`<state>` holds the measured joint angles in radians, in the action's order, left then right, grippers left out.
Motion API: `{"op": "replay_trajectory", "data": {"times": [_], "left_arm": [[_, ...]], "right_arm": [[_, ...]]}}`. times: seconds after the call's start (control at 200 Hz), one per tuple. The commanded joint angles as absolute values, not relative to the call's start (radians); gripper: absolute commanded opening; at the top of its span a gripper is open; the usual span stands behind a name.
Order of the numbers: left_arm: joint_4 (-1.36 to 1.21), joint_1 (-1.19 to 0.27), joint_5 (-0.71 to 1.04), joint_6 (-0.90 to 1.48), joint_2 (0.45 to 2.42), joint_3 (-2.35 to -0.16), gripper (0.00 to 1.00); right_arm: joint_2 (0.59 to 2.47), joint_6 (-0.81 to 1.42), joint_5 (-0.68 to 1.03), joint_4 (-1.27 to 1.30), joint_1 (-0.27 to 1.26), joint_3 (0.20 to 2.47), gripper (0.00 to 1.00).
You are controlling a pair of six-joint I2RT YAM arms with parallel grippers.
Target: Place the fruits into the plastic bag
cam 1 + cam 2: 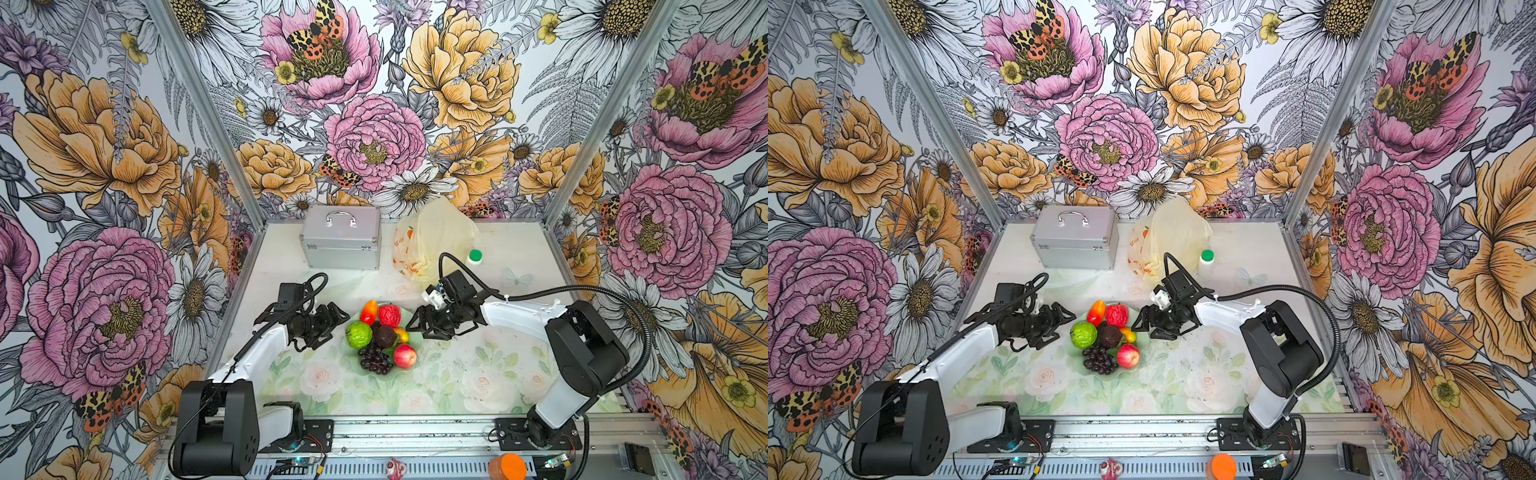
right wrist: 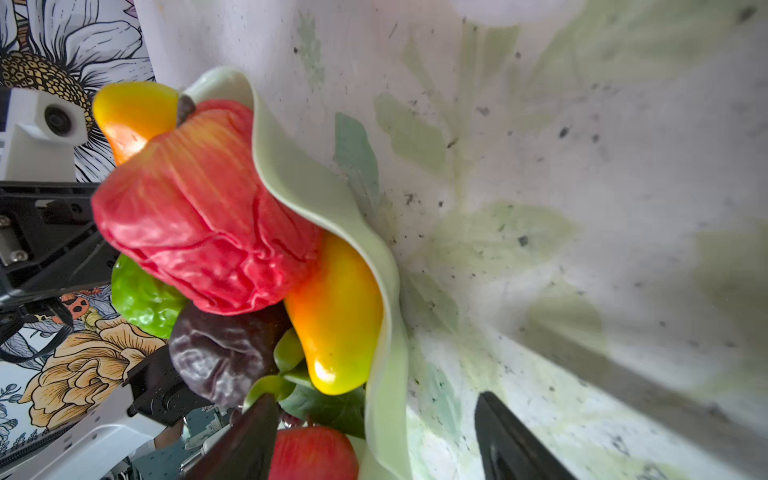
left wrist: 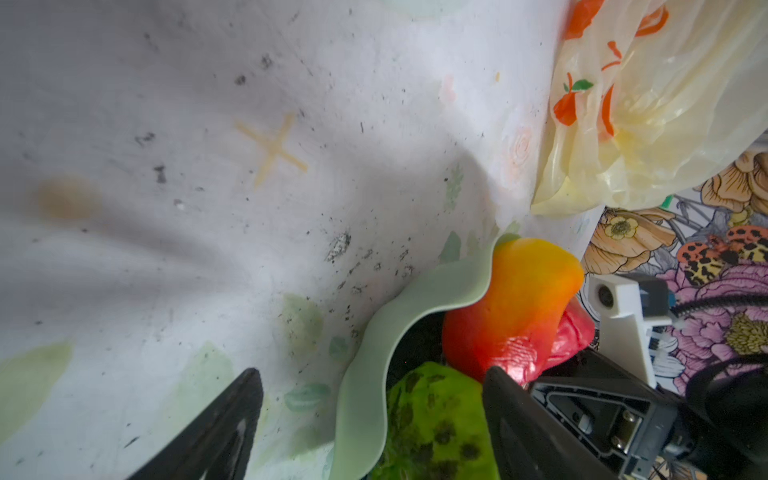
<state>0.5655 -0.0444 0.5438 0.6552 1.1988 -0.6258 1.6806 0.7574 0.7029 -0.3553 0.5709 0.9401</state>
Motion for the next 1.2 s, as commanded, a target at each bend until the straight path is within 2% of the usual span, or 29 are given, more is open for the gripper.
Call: {"op": "replay_trajectory", "data": {"times": [0.0, 0.07, 0.25, 1.006, 1.191], "left_arm": [[0.557, -0.077, 0.543, 0.694, 1.169, -0.615, 0.79], [0.548, -0.086, 0.537, 0.707, 1.161, -0.601, 0.72], [0.527, -0.110, 0.531, 0.739, 1.148, -0.584, 0.60], [0.308, -0.302, 0.506, 0.872, 1.303, -0.601, 0.54], [0.266, -0.334, 0.506, 0.888, 1.347, -0.623, 0.52]], "right_arm": [[1.697, 0.732, 0.720, -0.344, 0.579, 0.978, 0.75], [1.699, 0.730, 0.722, -0.344, 0.582, 0.979, 0.74], [1.695, 0.728, 0.724, -0.345, 0.584, 0.973, 0.69], [1.594, 0.753, 0.673, -0.357, 0.580, 0.899, 0.52], [1.554, 0.758, 0.659, -0.371, 0.571, 0.868, 0.51]]}}
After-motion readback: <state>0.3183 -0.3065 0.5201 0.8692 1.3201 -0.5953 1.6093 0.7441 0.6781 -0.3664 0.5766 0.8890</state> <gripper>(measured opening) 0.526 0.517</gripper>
